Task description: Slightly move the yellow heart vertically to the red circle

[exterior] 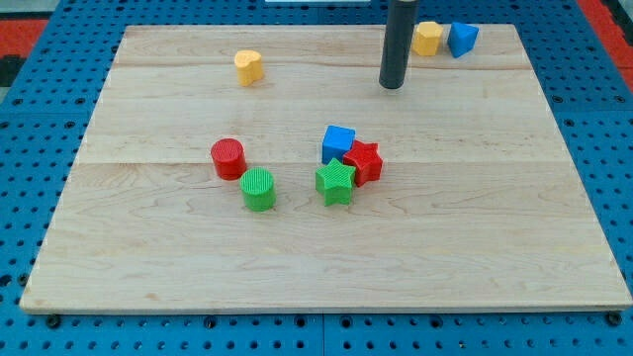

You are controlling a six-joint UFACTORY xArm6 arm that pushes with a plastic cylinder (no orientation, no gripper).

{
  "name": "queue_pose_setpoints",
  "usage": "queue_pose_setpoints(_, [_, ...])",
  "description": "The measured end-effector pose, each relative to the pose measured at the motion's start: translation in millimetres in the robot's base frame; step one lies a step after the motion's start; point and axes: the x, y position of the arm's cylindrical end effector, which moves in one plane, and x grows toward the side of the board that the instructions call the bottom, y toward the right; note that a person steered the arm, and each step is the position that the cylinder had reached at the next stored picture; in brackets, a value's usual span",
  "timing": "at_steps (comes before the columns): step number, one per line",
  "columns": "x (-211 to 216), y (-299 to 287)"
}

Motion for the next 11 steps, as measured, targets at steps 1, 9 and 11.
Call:
queue_pose_setpoints(1, [12,-35])
queue_pose_setpoints(9, [-16,-205])
queue_pose_setpoints(11, [-16,-205])
